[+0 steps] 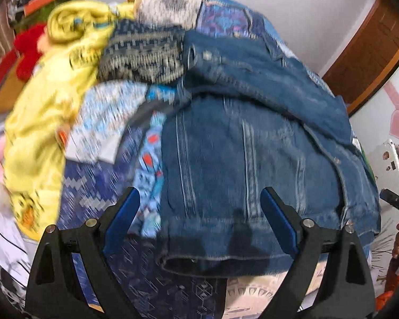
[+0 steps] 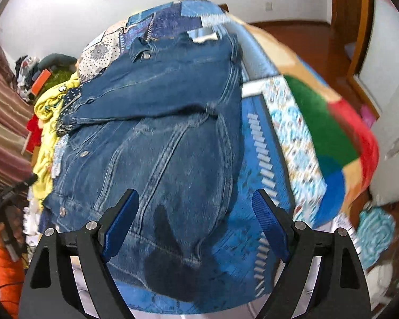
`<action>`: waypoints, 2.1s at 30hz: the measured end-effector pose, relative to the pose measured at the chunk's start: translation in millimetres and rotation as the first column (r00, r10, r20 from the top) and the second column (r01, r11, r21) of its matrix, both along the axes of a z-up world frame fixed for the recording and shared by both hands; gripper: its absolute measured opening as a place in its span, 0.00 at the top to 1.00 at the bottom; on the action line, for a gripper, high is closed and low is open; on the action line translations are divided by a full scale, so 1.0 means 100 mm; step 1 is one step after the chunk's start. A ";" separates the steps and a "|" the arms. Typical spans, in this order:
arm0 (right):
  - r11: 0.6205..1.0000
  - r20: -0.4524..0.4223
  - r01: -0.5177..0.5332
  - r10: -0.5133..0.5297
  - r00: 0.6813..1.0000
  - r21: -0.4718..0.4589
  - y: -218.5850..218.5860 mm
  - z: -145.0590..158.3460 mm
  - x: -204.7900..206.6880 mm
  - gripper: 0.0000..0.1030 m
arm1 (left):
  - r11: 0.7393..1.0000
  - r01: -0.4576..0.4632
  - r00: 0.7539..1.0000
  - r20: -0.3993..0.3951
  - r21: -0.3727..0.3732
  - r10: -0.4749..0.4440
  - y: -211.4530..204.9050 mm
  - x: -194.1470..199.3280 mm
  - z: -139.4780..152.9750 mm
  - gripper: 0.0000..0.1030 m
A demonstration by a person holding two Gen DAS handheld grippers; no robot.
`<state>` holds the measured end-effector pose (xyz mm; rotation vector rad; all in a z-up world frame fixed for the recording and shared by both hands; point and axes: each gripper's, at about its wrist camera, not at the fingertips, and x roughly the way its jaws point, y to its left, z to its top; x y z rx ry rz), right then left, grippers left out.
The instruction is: Fold large clothes
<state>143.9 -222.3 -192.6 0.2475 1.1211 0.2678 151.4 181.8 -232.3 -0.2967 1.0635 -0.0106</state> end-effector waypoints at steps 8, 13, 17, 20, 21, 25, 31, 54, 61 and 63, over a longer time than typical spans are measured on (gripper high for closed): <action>0.991 -0.048 -0.003 0.010 0.999 0.130 -0.02 -0.19 0.01 0.35 | 0.994 0.001 0.997 -0.075 -0.108 -0.009 -0.01 -0.03 -0.38 0.11; 0.984 -0.053 0.018 -0.009 0.999 0.180 -0.08 -0.28 0.03 0.54 | 0.977 -0.024 0.998 -0.065 -0.211 0.011 0.04 -0.03 -0.45 0.20; 0.969 -0.053 0.031 -0.018 0.998 0.245 -0.14 -0.31 0.02 0.77 | 0.978 -0.009 0.999 -0.050 -0.207 -0.002 0.01 -0.04 -0.40 0.43; 0.961 -0.050 0.030 -0.017 0.999 0.276 -0.14 -0.31 0.01 0.86 | 0.983 -0.007 0.999 -0.039 -0.183 0.000 0.00 -0.05 -0.35 0.67; 0.960 -0.046 0.030 -0.017 0.999 0.279 -0.13 -0.30 0.01 0.88 | 0.984 -0.005 1.000 -0.030 -0.176 -0.001 0.00 -0.06 -0.32 0.75; 0.959 -0.027 0.012 -0.004 1.000 0.282 -0.09 -0.24 0.03 0.92 | 0.986 -0.007 1.000 0.015 -0.166 0.010 0.02 -0.07 -0.17 0.82; 0.958 0.057 -0.040 0.025 0.998 0.283 -0.03 -0.02 0.18 0.93 | 0.988 -0.001 0.992 0.123 -0.157 0.020 0.03 0.06 0.22 0.84; 0.973 0.211 0.023 -0.073 0.975 0.231 -0.06 0.29 1.40 0.94 | 0.991 -0.085 0.957 0.270 -0.098 0.109 0.23 1.47 0.74 0.93; 0.989 0.105 0.042 -0.058 0.993 0.142 -0.08 -0.14 1.58 0.93 | 0.988 -0.127 0.978 0.154 -0.087 0.139 0.38 1.54 0.19 0.93; 0.989 0.068 0.037 -0.047 0.997 0.141 -0.11 -0.24 1.60 0.92 | 0.985 -0.135 0.982 0.121 -0.104 0.147 0.42 1.54 0.05 0.93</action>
